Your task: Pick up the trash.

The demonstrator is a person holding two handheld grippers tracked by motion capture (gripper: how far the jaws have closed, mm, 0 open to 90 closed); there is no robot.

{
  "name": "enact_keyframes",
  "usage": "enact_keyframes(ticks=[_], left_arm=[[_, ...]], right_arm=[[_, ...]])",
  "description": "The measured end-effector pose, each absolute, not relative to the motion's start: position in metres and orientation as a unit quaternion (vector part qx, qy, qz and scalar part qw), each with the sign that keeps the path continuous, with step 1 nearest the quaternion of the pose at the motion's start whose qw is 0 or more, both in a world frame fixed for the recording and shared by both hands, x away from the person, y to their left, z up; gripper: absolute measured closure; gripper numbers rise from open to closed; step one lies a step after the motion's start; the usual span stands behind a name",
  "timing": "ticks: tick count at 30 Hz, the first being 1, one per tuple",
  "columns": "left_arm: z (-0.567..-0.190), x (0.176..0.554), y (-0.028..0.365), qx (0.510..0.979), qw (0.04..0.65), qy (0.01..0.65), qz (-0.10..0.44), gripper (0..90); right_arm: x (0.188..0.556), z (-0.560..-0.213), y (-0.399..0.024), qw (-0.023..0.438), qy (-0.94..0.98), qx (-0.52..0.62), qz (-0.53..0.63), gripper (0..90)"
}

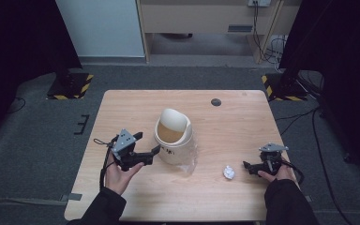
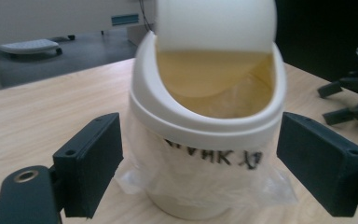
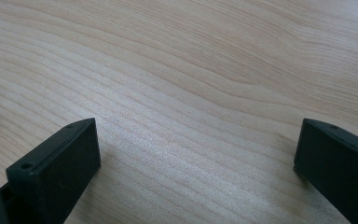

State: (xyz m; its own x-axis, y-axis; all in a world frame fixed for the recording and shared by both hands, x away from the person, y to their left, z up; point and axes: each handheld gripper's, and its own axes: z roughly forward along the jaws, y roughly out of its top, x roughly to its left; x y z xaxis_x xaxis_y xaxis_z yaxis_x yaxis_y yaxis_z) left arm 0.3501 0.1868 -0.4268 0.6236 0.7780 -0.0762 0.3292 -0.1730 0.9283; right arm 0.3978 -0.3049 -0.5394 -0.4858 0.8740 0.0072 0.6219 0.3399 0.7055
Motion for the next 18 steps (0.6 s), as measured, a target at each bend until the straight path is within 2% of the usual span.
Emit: enact_keyframes(ticks=[18], left_arm=[[-0.444,0.317,0.143,0.788,0.497,0.314,0.181,15.4]], right_arm=[[0.397,-0.539,-0.305,0.19,0.797,0.469,0.331,0.5]])
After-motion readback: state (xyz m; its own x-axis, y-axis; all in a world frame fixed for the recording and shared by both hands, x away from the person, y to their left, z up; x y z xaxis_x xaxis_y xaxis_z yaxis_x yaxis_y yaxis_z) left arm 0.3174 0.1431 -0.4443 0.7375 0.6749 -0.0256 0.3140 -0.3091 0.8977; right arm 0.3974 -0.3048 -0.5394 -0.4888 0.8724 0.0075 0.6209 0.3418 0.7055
